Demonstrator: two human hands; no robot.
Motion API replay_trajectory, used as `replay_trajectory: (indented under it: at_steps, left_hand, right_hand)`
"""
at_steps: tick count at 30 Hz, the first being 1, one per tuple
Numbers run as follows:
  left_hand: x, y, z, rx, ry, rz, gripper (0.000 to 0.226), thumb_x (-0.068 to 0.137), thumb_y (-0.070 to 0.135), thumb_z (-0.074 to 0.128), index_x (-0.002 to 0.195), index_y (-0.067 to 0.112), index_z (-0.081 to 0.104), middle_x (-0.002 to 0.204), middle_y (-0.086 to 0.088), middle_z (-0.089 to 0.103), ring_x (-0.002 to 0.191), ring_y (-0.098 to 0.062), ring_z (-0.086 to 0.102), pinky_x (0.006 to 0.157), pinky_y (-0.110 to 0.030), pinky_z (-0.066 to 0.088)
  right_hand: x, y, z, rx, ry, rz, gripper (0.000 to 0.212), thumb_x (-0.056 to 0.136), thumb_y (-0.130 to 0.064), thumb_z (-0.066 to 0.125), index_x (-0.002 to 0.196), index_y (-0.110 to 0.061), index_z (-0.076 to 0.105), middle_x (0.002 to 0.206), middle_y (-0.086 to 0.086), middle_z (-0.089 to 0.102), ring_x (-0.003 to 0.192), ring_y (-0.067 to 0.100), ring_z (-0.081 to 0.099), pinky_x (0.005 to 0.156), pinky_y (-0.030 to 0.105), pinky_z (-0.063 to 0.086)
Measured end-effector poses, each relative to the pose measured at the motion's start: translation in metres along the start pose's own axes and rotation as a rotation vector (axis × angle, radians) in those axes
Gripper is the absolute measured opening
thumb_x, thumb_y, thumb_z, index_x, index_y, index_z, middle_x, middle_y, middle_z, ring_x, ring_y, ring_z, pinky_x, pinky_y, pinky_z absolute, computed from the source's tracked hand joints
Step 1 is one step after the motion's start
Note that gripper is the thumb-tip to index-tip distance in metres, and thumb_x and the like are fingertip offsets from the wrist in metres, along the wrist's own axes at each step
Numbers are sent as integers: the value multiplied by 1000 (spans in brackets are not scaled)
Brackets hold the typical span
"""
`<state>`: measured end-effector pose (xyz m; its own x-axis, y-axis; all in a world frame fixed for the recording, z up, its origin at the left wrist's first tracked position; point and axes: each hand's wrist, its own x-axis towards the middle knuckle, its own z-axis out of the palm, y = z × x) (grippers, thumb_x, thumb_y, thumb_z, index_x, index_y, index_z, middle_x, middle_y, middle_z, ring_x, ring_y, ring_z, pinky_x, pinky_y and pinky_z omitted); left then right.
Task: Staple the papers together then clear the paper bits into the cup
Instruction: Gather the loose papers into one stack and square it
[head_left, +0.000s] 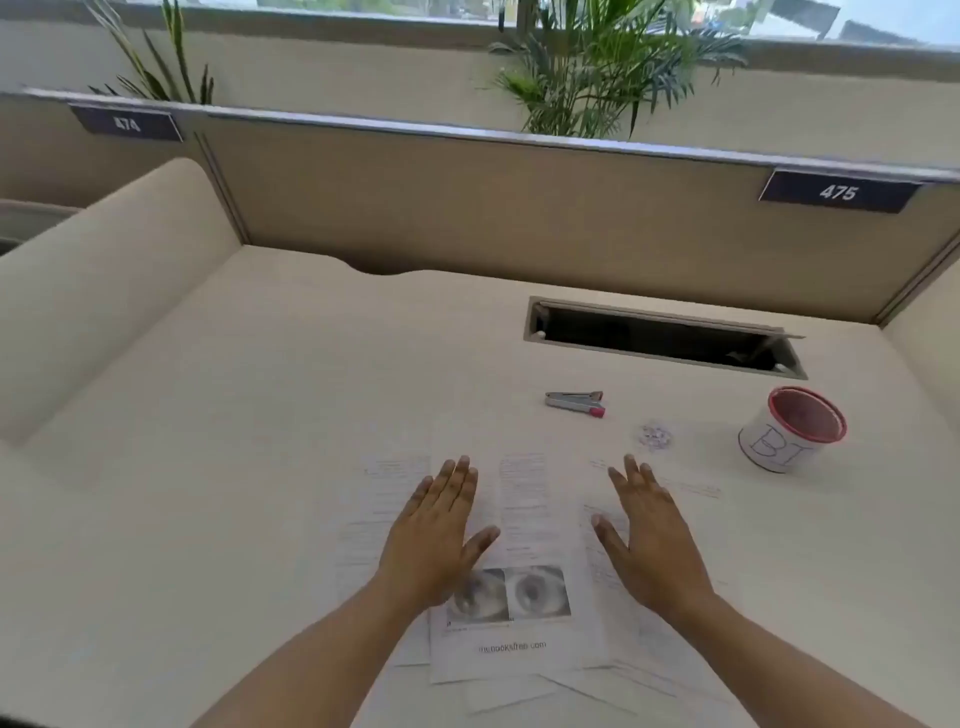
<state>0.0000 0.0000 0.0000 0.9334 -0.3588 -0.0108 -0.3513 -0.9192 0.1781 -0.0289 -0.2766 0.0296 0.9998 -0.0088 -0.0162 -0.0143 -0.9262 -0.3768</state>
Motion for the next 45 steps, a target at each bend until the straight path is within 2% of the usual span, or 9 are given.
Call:
replay_trajectory:
  at_steps: [3, 9, 12, 15, 20, 32, 36, 40, 45]
  left_hand:
    - [-12, 4, 13, -101, -46, -4, 90, 85, 76, -7, 155, 19, -7, 162, 8, -13, 152, -13, -16, 119, -24, -16]
    - [-25, 2, 30, -116, -178, -64, 79, 102, 63, 13, 149, 8, 44, 156, -7, 43, 143, -24, 44, 119, -29, 4]
    - [-28, 4, 33, -127, -161, -57, 79, 102, 64, 13, 150, 8, 42, 158, -8, 40, 145, -24, 39, 119, -30, 3]
    - [-30, 3, 37, -121, -95, -47, 79, 101, 65, 13, 154, 10, 35, 162, -4, 30, 149, -21, 27, 120, -30, 2]
    - [-30, 2, 43, -131, -24, -41, 82, 98, 69, 9, 158, 15, 24, 166, 1, 16, 153, -17, 14, 121, -32, 4]
    - [-32, 2, 42, -150, -46, -53, 83, 97, 71, 8, 159, 17, 20, 166, 3, 10, 155, -17, 11, 121, -31, -1]
    - [-27, 10, 26, -295, -14, -56, 87, 90, 75, 6, 159, 22, 2, 164, 13, -8, 154, -7, -9, 126, -31, -1]
    - [-39, 23, -10, -662, 138, -281, 81, 97, 53, 51, 159, 28, 8, 160, 23, 3, 151, 1, -1, 121, -23, 4]
    - [-53, 34, -41, -1199, 38, -734, 55, 96, 37, 63, 145, 22, 44, 139, 10, 52, 128, -13, 52, 105, -29, 39]
  right_hand:
    - [-10, 7, 17, -20, -83, 30, 65, 100, -47, 36, 155, -20, 14, 163, -5, -4, 148, 7, -9, 120, 28, -4]
    - [-24, 16, 34, -65, -152, 61, 68, 97, -53, 32, 155, -17, 20, 164, 0, 7, 151, 16, 4, 123, 34, 3]
    - [-24, 13, 33, -26, -168, 81, 77, 92, -61, 23, 154, -16, 22, 163, 0, 12, 151, 17, 7, 122, 34, 4]
    - [-25, 1, 26, 87, -86, 115, 63, 96, -44, 48, 150, -14, 34, 158, 1, 31, 147, 19, 25, 121, 35, 18]
    - [-31, -30, 12, 319, -57, 331, 32, 90, -33, 61, 118, -19, 59, 107, -3, 65, 95, 15, 60, 87, 36, 51]
    - [-29, -47, 11, 578, -290, 530, 24, 88, -22, 62, 69, -11, 54, 72, 4, 61, 65, 21, 53, 61, 30, 38]
    - [-35, -52, -2, 692, -275, 493, 16, 91, -15, 59, 83, -17, 73, 81, 4, 75, 76, 22, 69, 60, 30, 47]
    - [-51, -54, -21, 855, -202, 515, 15, 93, -16, 61, 95, -23, 74, 85, -3, 79, 80, 19, 75, 74, 36, 58]
    - [-77, -56, -33, 1036, -176, 522, 17, 94, -12, 61, 103, -16, 74, 95, 3, 79, 89, 23, 75, 86, 42, 56]
